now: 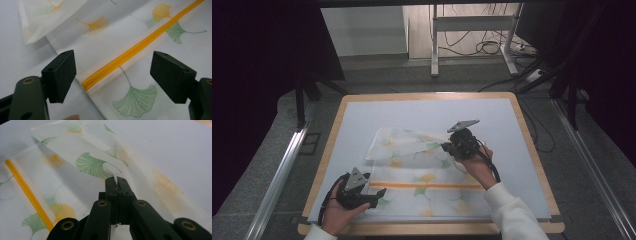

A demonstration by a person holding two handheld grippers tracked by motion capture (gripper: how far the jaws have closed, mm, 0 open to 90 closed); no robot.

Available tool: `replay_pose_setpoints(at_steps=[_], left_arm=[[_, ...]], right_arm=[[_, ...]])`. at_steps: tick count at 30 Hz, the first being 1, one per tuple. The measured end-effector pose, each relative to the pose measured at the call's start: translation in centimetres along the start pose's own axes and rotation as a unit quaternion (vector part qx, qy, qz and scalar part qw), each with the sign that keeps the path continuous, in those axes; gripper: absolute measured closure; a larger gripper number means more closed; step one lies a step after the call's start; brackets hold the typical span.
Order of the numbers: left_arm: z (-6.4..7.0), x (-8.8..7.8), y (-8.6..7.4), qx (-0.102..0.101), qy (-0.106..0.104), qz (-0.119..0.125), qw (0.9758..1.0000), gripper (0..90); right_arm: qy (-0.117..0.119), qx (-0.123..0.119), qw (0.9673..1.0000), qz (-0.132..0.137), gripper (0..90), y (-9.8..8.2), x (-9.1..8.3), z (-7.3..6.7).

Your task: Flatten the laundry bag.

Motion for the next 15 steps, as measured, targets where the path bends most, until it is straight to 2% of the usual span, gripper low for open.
replay_pose_setpoints(at_steps=[15], left_arm=[[-0.1, 0.1, -0.1, 0.000, 0.000, -0.002, 1.0000, 21.0]], right_arm=[[-0.011, 0.012, 0.9998, 0.009, 88.2, 1.1, 0.3, 1.9]])
Point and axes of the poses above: each handheld gripper's, and its own axes: x roughly forward along the jaws, y roughly out of its top, z roughly to its right, the point moved 9 cm from there along x, roughly forward along the jaws, and after that the axes turned 1 degree about -y, right-handed, at the moved point
